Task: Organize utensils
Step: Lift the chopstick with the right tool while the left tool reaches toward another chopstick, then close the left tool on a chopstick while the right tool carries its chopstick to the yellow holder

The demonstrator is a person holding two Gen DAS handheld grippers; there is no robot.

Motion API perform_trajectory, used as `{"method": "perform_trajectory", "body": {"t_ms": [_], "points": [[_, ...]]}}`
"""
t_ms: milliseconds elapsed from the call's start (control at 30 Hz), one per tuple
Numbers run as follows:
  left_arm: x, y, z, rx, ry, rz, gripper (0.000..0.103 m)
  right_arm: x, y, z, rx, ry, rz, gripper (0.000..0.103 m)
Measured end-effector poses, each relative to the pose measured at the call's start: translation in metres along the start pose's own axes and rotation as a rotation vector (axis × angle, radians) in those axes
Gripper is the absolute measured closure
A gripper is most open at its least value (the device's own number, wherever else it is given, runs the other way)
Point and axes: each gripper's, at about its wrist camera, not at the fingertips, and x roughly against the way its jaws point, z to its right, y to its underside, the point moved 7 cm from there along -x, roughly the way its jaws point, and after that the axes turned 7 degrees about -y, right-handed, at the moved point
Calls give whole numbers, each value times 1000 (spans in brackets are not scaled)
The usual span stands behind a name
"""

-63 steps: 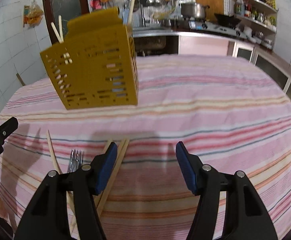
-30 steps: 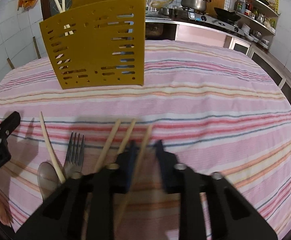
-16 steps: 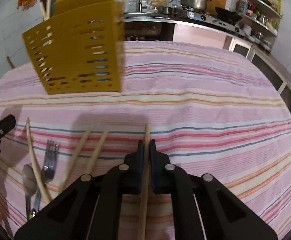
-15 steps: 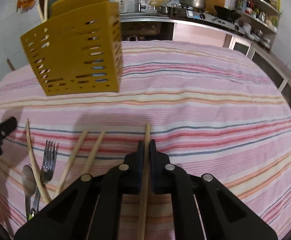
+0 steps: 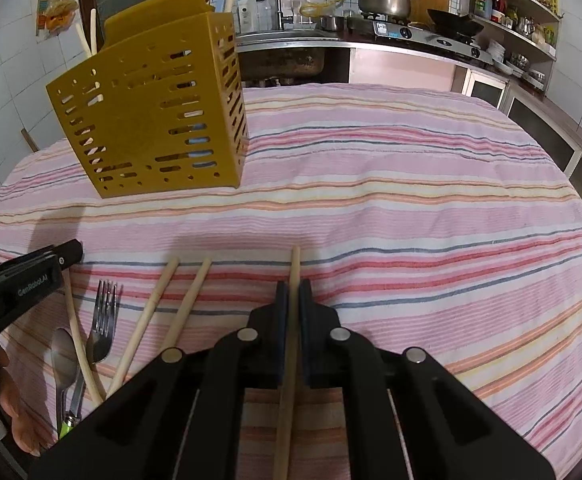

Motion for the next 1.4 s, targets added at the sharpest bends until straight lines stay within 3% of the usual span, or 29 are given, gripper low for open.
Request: {"method": "perform_trajectory", "body": {"t_ms": [233, 433, 733, 1167, 1400], "points": [[-1, -2, -6, 34, 59, 12, 91, 3, -4, 1, -20, -10, 25, 97], [4, -8, -11, 36, 105, 40, 92, 12, -12, 1, -17, 1, 86, 97], [57, -24, -17, 32, 161, 213, 99, 54, -26, -1, -19, -39, 250, 97], [147, -38, -40, 58, 221, 480, 99, 114, -39, -9, -5, -77, 517, 97], [175, -34, -36, 6, 184, 591, 99, 136, -39, -7, 1, -83, 613, 97]]}}
